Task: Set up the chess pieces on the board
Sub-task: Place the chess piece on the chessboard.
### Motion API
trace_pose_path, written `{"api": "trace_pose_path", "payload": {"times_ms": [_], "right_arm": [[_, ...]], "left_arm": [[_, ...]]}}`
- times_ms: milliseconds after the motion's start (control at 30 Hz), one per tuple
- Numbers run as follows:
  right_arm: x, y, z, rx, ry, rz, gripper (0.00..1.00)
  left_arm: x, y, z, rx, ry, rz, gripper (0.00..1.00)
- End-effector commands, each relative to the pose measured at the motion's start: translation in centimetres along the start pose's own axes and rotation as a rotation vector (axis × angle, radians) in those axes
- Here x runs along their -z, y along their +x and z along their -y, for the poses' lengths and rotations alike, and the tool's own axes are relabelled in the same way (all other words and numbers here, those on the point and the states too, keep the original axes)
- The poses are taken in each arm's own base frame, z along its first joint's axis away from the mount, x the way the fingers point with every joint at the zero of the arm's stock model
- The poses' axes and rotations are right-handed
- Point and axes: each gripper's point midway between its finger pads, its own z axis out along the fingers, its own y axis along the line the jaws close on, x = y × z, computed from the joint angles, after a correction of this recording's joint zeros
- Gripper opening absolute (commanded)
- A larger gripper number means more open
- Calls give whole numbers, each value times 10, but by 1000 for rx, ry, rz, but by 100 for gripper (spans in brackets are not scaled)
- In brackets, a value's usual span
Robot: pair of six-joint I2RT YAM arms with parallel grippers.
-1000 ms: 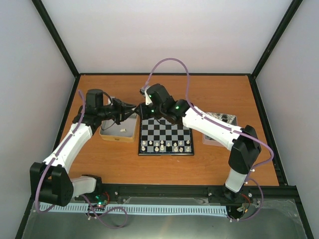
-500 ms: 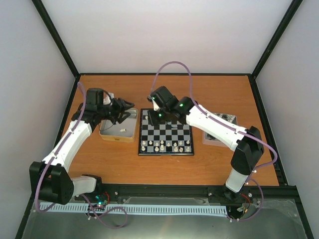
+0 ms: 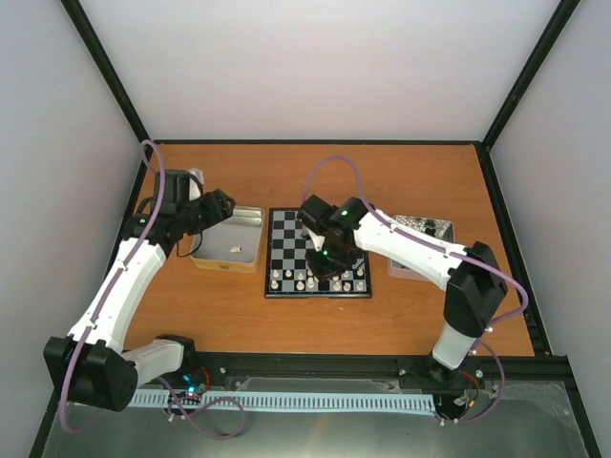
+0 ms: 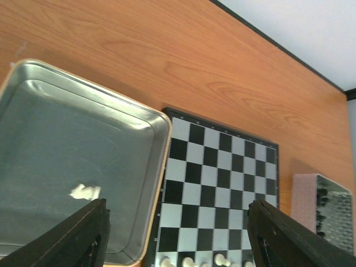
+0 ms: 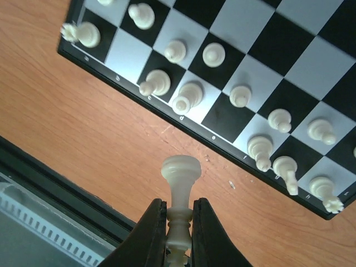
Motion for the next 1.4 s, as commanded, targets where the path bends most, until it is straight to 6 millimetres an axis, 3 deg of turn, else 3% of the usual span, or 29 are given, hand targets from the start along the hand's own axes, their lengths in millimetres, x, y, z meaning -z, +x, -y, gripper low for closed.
{"api": "trace_pose_path", "payload": {"times_ms": [0,167,500,1000,1167,1367], "right_arm": [[-21,20,6,0,39,-132,3],[-34,28,11,-1,65,-194,3],[-64,19,32,-22,179,-209,3],[-76,1,33,-21,204,-185,5],[-77,1,32,-23,201,-190,10],[-66,0,30,-20,193,-174,28]], "left_arm": [[6,-9,-6,-84,-57,26,68],[1,-4,-9,-73,-56,11,68],[-5,-2,-9,-63,-47,-7,68],[-8,3,-12,-53,-53,-24,68],[-8,2,-13,-48,-61,-23,68],[-7,2,-15,-49,-72,-20,68]]}}
